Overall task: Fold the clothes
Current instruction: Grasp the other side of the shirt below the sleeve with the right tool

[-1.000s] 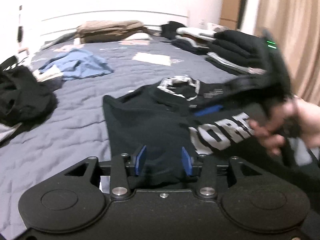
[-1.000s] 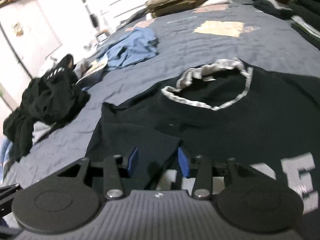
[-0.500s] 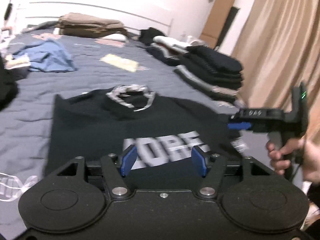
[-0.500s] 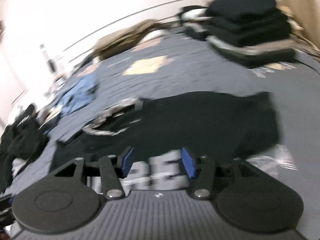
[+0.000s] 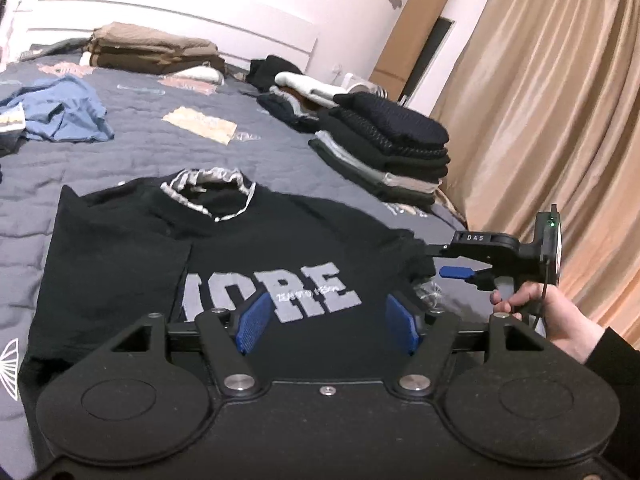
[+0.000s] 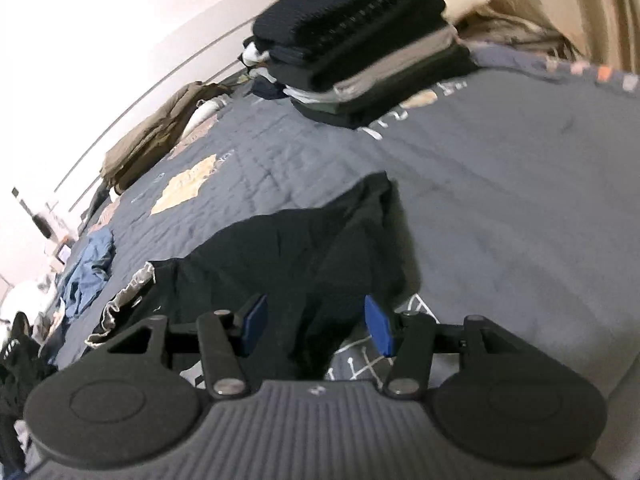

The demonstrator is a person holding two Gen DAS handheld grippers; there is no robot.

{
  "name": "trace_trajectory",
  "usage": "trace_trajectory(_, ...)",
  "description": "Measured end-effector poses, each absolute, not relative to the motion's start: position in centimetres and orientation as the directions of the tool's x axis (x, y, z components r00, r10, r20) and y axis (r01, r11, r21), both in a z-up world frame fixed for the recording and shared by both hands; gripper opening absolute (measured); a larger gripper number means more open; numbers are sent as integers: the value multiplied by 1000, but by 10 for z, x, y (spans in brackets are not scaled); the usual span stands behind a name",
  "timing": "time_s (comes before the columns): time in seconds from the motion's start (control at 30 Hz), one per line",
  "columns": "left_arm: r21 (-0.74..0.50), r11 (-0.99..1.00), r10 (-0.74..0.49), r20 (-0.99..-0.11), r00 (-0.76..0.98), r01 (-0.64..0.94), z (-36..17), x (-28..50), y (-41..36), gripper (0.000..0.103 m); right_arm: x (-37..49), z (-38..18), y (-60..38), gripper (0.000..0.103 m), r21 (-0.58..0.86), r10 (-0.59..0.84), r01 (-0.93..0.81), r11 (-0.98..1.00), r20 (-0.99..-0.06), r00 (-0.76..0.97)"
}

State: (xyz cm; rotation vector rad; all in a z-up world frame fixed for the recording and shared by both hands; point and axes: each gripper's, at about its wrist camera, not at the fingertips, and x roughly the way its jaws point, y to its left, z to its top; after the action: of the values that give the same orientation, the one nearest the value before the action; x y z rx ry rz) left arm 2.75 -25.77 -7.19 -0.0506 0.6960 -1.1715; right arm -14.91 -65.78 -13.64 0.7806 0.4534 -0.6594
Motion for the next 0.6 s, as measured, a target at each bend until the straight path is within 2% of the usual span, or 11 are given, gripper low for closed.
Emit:
trace_trajectory(0.37,-331,420,-831,-515,211,845,-75,19,-261,65,-151,-161,-675,53,546,-345,705,452,-622,703)
trace_trajectory(0.6,-308,414,-834,-506,221,857,-71,12,-263,67,-163,-183,-691,55,702,-329,641,310,-553,766)
